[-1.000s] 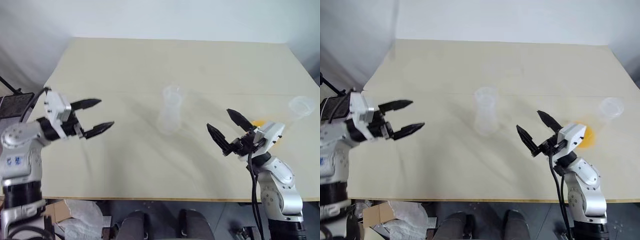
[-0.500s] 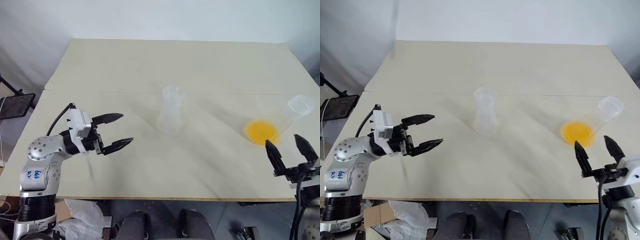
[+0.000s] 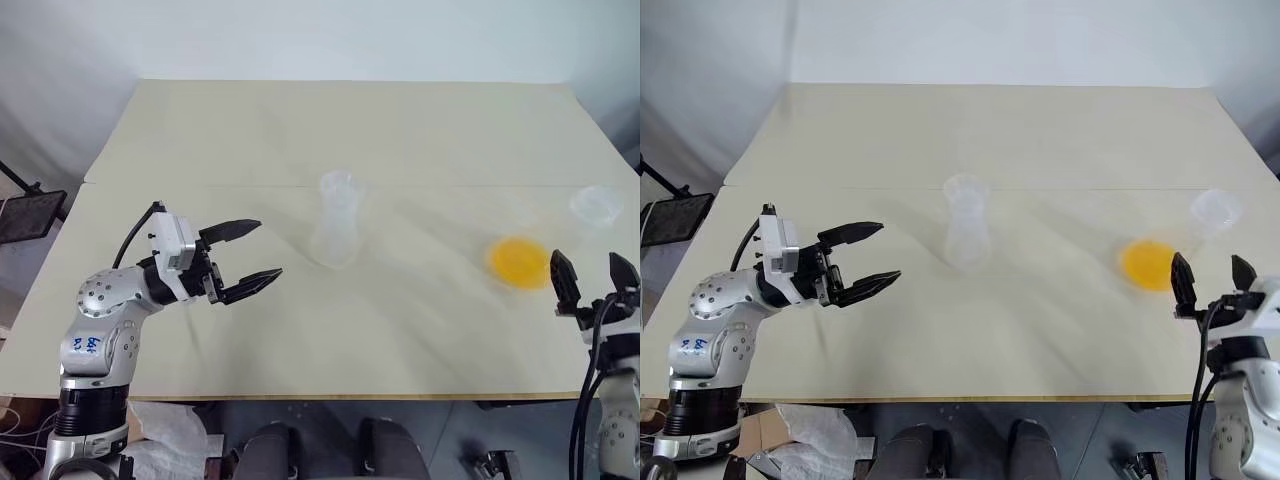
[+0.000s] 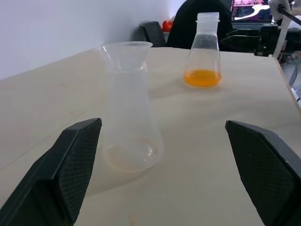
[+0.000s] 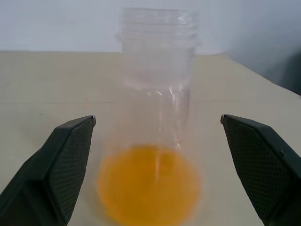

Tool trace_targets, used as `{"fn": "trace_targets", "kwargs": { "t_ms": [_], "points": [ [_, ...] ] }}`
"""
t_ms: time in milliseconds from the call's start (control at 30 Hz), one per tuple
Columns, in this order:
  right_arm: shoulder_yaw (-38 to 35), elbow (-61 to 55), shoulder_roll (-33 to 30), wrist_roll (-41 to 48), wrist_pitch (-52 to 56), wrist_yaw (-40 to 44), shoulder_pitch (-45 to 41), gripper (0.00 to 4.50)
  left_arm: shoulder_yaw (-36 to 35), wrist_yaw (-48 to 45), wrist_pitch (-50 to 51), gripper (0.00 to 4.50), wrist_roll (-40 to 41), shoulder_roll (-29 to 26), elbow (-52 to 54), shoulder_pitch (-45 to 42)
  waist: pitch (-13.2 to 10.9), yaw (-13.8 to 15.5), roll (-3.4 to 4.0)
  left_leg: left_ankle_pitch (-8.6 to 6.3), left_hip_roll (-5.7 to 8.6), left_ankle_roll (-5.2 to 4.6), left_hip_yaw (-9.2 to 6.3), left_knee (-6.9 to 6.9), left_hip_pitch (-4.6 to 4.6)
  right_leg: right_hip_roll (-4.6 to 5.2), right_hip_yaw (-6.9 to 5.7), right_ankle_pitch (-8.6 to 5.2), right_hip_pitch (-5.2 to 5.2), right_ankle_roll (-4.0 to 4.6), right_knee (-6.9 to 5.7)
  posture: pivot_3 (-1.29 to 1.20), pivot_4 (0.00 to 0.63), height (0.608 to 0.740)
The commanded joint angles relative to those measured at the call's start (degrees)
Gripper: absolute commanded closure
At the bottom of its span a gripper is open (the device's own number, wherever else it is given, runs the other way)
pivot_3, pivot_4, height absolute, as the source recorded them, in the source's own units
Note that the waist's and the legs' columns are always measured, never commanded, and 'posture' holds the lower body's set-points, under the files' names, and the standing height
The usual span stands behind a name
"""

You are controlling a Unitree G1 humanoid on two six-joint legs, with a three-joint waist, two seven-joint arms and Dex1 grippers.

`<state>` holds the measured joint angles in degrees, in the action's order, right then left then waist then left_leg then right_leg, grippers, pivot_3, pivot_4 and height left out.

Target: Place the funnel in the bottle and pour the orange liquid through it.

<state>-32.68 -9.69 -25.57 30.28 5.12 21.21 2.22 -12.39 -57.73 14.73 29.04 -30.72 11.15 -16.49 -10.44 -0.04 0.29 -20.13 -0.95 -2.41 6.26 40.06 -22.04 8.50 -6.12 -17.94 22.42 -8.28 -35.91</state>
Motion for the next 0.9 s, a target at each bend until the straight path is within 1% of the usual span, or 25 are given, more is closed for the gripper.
{"fn": "trace_targets", "kwargs": {
  "t_ms": [33, 333, 600, 700, 800, 833, 900],
  "points": [
    [-0.16, 1.7, -2.02, -0.65, 0.54, -0.46, -2.89, 0.0, -0.53, 1.56, -1.05, 0.02, 1.71, 0.26, 3.18, 0.21, 0.0, 0.05, 0.0, 0.0, 0.0, 0.0, 0.0, 0.0, -0.01, 0.0, 0.0, 0.0, 0.0, 0.0, 0.01, 0.0, 0.15, 0.74],
    [0.88, 9.88, -3.92, -2.16, -0.22, -0.79, -13.14, 0.0, -0.25, 3.03, -1.51, 0.02, 1.86, 0.62, 4.34, 0.98, 0.0, -0.1, 0.0, 0.01, 0.0, -0.01, 0.02, 0.0, -0.01, 0.0, 0.0, 0.0, 0.01, 0.0, 0.01, 0.0, 0.15, 0.74],
    [1.84, 16.27, -4.65, -3.64, -1.9, 0.7, -18.68, 0.0, 0.05, 4.03, -1.73, 0.02, 1.99, 0.79, 5.45, 1.73, 0.0, -0.08, 0.0, 0.01, 0.01, -0.01, 0.01, 0.0, -0.04, 0.01, -0.02, 0.0, 0.02, 0.0, 0.02, 0.0, 0.15, 0.74],
    [2.16, 17.49, -4.56, -3.76, -2.33, 0.99, -19.95, 0.57, -0.11, 4.26, -1.83, 0.0, 1.99, 0.71, 5.67, 1.88, 0.0, -0.15, 0.0, 0.01, -0.01, -0.01, 0.01, -0.01, -0.04, 0.0, -0.02, 0.0, 0.03, 0.0, 0.01, 0.0, 0.15, 0.74],
    [2.12, 18.09, -4.19, -3.58, -3.43, 1.73, -20.56, 1.53, -0.42, 4.6, -1.84, 0.0, 2.1, 0.6, 5.96, 2.06, 0.0, -0.03, 0.0, 0.01, -0.01, -0.01, 0.0, -0.01, -0.04, 0.0, -0.02, 0.0, 0.03, 0.0, 0.01, 0.0, 0.15, 0.74],
    [2.13, 18.18, -4.08, -3.56, -3.68, 1.93, -20.62, 1.73, -0.47, 4.69, -1.85, 0.0, 2.15, 0.56, 6.01, 2.14, 0.0, -0.03, 0.0, 0.01, 0.0, -0.01, 0.0, -0.01, -0.05, 0.0, -0.03, 0.0, 0.03, 0.0, 0.02, 0.0, 0.15, 0.74],
    [2.18, 18.28, -3.88, -3.54, -4.15, 2.28, -20.65, 1.76, -0.54, 4.84, -1.88, 0.0, 2.23, 0.44, 6.2, 2.44, 0.0, -0.07, 0.01, 0.01, 0.0, -0.01, 0.01, -0.01, -0.05, 0.01, -0.02, 0.0, 0.03, 0.0, 0.02, 0.0, 0.15, 0.74]
  ]
}}
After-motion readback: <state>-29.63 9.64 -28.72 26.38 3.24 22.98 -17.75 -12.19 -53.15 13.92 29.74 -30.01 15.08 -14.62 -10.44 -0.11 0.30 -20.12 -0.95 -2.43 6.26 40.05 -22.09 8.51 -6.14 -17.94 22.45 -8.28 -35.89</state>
